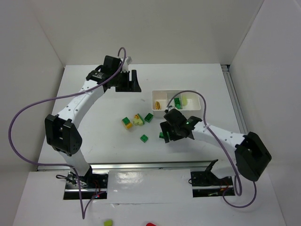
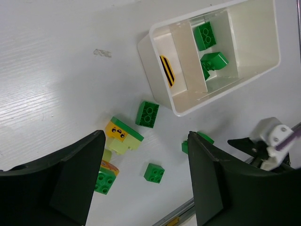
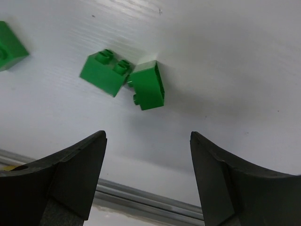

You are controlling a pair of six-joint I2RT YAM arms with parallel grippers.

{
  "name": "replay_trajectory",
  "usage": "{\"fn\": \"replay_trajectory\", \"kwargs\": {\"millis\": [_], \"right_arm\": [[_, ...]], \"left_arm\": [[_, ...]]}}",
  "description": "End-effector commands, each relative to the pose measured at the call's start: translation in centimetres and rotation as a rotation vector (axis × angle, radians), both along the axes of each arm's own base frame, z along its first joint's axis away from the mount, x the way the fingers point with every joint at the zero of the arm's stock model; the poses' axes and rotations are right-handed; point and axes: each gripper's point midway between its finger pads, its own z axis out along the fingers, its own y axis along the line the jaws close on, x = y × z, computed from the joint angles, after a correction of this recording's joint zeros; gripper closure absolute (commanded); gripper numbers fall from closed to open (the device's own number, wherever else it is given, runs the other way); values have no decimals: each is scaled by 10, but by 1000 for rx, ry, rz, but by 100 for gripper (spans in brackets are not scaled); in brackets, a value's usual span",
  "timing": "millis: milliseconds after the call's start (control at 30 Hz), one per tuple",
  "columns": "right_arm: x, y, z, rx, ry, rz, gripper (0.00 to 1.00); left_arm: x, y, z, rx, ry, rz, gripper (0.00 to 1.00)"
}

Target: Sort the legos into containers by color

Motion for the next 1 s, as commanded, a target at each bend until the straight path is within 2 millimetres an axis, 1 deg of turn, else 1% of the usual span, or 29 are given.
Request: {"fn": "replay_trajectory", "kwargs": {"millis": [0, 33, 67, 167, 200, 267, 300, 333, 367, 400, 467, 533, 567, 633, 667, 700, 733, 767, 833, 867, 900, 933, 967], "right_arm": [[7, 1, -16, -47, 17, -36, 21], [10, 2, -17, -53, 5, -10, 23], [16, 9, -18, -33, -11, 2, 23], [34, 9, -22, -33, -26, -18, 28], [40, 9, -23, -35, -35, -13, 29], [52, 10, -25, -50, -54, -5, 31], [58, 16, -20, -37, -69, -6, 33], [66, 16, -19, -36, -79, -8, 34], [69, 16, -21, -50, -83, -5, 36], [75, 17, -23, -55, -76, -13, 40], [77, 18, -27, -67, -70, -4, 47], [80, 20, -23, -59, -80, -4, 57], [81, 21, -20, -54, -87, -5, 68], [82, 19, -5, -51, -106, -12, 76], [84, 16, 3, -61, -121, -22, 77], [85, 15, 18, -50, -149, -29, 79], [86, 13, 30, -50, -163, -36, 79], [88, 12, 41, -46, -183, -43, 79], [95, 6, 66, -48, -244, -84, 79], [105, 4, 80, -43, -277, -110, 79], [111, -3, 88, -63, -302, -142, 79], [123, -4, 106, -42, -341, -168, 79], [132, -12, 110, -42, -348, -201, 79]], "left_arm": [[5, -2, 18, -17, -53, -6, 20], [5, -2, 18, -17, -53, -6, 20], [5, -2, 18, -17, -53, -6, 20], [5, 0, 16, -8, -47, 1, 20], [6, 0, 20, -11, -55, 1, 20], [6, 0, 20, -11, -56, 1, 20], [6, 0, 20, -11, -56, 1, 20], [6, 0, 20, -11, -56, 1, 20], [7, 0, 16, -8, -47, 1, 21], [8, -1, 20, -12, -57, 1, 21], [7, -2, 20, -17, -55, -5, 21], [7, -2, 23, -17, -55, -6, 21], [7, -2, 23, -17, -55, -6, 21], [8, -1, 22, -12, -57, 1, 21], [8, -1, 22, -12, -57, 1, 21], [8, -1, 22, -12, -57, 1, 21], [8, -1, 22, -12, -57, 1, 21], [9, -1, 18, -3, -53, -5, 21], [10, -1, 22, -6, -62, -5, 21], [12, -2, 17, -3, -52, -5, 21], [12, -2, 17, -3, -52, -5, 21], [13, -2, 21, -6, -60, -5, 21], [13, -2, 21, -6, -60, -5, 21]]}}
